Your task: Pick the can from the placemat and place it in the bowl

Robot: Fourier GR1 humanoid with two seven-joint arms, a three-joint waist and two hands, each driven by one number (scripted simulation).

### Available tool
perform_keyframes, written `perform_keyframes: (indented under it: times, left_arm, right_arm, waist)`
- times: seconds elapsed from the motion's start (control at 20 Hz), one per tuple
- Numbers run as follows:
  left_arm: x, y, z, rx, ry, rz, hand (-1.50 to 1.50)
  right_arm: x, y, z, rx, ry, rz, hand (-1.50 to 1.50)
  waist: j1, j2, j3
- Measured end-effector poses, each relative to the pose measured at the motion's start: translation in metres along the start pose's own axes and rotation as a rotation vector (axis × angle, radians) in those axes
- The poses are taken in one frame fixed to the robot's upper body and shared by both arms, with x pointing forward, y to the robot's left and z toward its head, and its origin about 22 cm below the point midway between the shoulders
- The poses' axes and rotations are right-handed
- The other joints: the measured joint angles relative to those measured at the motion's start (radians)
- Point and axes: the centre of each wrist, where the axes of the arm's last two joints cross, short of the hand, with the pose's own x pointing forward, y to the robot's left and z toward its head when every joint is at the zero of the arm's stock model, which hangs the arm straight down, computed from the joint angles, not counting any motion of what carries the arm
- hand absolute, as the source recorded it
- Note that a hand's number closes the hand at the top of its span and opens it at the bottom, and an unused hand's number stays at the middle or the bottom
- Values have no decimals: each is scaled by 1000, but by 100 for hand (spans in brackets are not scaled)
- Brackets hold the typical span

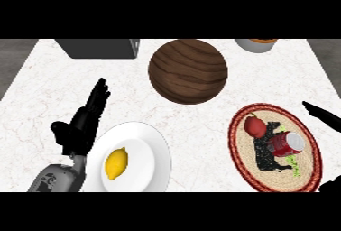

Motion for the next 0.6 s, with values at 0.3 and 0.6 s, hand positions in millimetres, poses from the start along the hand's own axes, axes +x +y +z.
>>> perform_keyframes:
  times: [0.3,0.6]
  left_arm:
    - [-4,-3,3,5,2,3,0]
    - [-2,3,-1,7,-4,0,0]
  right_arm:
    - [-19,3,-1,35,-20,-39,-150]
    - [-28,-7,3,35,-66,-117,-150]
  waist:
    - [-3,0,0]
    - [-4,-1,0]
